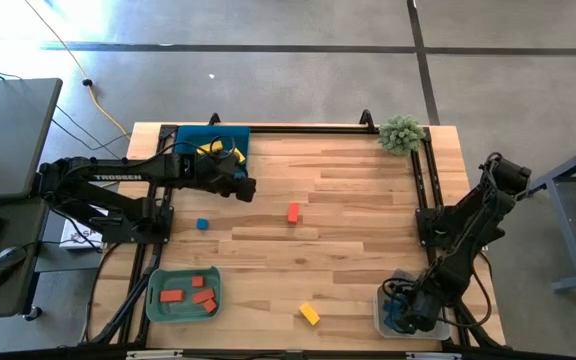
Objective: Sort & place blocks by color
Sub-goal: Put the bottom blue block into the white bin, then put the orange block into the green bin
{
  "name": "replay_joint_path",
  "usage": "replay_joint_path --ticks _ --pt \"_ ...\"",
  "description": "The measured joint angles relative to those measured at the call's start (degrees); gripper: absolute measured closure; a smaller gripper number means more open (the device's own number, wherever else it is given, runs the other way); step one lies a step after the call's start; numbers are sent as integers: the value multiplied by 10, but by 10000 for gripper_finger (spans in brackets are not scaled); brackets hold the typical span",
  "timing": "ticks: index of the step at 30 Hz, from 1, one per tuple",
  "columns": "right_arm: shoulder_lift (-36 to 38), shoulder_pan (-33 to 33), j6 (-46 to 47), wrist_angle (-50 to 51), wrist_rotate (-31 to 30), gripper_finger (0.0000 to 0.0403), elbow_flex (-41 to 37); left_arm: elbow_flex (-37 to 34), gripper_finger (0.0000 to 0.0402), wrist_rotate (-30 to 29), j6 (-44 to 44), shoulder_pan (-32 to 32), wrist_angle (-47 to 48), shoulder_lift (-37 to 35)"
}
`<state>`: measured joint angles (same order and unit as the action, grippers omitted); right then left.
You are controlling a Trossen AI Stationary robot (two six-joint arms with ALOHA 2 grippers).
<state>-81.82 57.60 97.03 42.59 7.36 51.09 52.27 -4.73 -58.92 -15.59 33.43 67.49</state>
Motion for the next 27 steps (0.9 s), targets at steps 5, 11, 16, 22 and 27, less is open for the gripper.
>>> replay_joint_path --ticks 5,11,16,22,27 --pt "0 0 2 0 32 204 0 0 232 0 -34 0 -10 15" --pt "2 0 -6 0 31 203 16 0 232 5 -35 15 -19 37" --pt "3 -3 -18 23 21 203 47 0 232 4 -24 24 -14 46" --pt "3 -22 -19 77 12 203 91 0 232 -4 10 26 6 48" --pt "3 -50 -26 122 -48 203 134 0 232 -17 48 22 62 48"
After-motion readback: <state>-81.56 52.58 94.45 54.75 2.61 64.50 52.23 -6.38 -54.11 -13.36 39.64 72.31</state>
